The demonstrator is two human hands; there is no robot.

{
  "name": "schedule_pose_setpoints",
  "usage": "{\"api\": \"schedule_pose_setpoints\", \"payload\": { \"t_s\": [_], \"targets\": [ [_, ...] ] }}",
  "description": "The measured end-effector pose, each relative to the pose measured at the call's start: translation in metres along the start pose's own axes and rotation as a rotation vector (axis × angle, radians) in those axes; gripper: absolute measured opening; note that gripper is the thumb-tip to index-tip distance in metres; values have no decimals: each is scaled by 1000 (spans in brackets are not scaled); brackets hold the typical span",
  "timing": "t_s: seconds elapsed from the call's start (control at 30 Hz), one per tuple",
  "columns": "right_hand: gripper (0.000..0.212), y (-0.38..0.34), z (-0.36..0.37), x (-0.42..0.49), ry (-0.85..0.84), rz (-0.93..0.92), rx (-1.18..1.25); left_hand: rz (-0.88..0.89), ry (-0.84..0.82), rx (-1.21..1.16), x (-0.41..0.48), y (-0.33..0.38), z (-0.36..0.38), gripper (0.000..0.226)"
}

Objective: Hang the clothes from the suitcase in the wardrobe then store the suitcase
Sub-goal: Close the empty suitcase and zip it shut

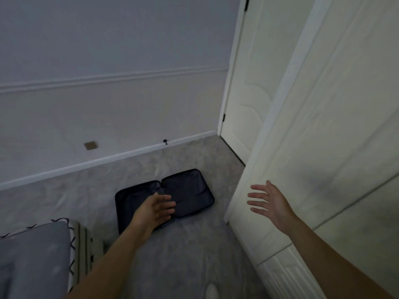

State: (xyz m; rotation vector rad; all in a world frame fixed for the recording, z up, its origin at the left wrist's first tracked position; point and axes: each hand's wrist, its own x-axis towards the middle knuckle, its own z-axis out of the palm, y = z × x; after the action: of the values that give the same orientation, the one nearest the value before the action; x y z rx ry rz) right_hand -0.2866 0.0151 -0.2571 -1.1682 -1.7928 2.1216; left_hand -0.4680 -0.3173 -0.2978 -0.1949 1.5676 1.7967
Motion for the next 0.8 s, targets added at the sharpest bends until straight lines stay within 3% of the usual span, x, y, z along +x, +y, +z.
{"api": "schedule_pose_setpoints", "payload": {
  "t_s": [0.43,0.8],
  "targets": [
    [79,-20,33,175,-176,245,70,-112,198,-95,90,14,22,46],
    [82,-5,110,294,-238,454,-20,-199,358,-276,188,41,-59,42]
  ]
}}
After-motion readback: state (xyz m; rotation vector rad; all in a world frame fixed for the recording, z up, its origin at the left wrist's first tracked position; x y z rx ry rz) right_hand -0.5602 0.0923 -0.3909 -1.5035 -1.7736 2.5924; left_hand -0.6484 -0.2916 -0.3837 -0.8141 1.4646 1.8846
